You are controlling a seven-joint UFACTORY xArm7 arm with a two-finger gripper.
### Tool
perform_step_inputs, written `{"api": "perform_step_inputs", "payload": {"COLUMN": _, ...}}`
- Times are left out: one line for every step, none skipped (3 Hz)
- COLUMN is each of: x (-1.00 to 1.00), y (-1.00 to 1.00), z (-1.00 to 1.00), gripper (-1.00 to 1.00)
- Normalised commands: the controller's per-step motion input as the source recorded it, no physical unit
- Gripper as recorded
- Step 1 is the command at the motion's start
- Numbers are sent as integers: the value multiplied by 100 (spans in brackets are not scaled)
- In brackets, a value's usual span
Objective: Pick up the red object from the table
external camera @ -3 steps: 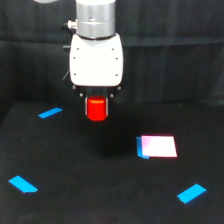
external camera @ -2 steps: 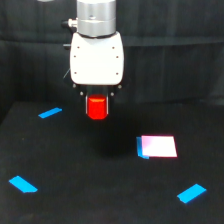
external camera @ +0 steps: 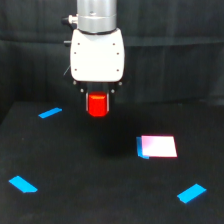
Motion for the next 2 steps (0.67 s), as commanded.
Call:
{"api": "perform_step_inputs", "payload": {"x": 7, "y": -8, "z": 5, "gripper": -99}}
{"api": "perform_step_inputs", "payload": {"x": 16, "y": -1, "z": 11, "gripper": -85}}
